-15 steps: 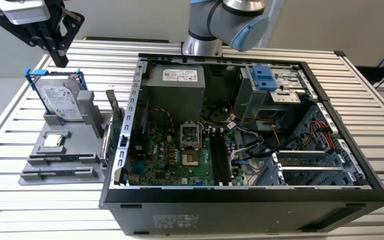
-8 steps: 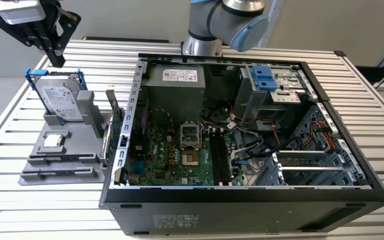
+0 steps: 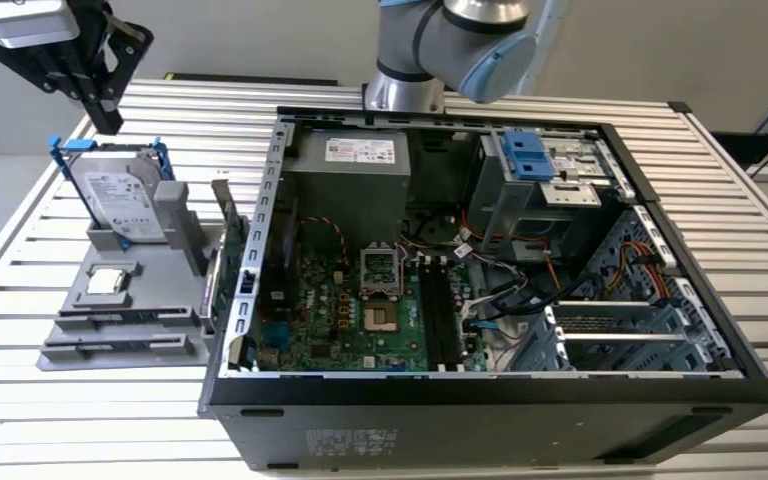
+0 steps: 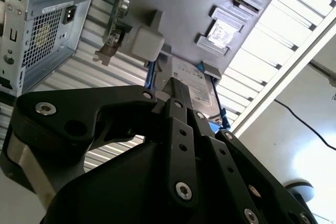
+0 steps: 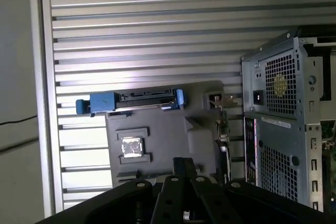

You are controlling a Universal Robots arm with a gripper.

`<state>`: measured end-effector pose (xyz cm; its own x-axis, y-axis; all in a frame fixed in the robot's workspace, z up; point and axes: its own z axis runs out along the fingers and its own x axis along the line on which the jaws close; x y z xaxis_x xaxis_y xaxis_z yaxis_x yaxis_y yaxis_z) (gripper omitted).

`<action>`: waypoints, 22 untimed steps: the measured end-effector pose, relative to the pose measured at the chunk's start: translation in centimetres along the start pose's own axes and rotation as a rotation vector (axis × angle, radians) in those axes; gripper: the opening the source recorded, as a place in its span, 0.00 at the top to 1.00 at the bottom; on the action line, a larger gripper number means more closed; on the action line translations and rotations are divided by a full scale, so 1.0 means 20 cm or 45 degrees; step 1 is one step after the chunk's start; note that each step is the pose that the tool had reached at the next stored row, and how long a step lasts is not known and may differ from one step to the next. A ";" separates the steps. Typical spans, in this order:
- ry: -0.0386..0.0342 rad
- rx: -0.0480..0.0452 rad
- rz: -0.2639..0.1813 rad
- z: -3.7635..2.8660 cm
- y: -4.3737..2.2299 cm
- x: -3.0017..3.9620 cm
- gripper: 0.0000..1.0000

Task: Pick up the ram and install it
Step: 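Reach for the ram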

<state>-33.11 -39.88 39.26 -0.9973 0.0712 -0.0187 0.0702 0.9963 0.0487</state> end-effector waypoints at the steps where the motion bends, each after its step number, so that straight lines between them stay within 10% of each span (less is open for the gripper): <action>1: 0.0000 0.000 0.000 0.000 0.000 0.005 1.00; 22: 0.0000 0.000 0.000 -0.002 -0.006 0.092 1.00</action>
<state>-34.95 -39.88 39.26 -0.9973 0.0712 -0.0187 0.0702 0.9963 0.0487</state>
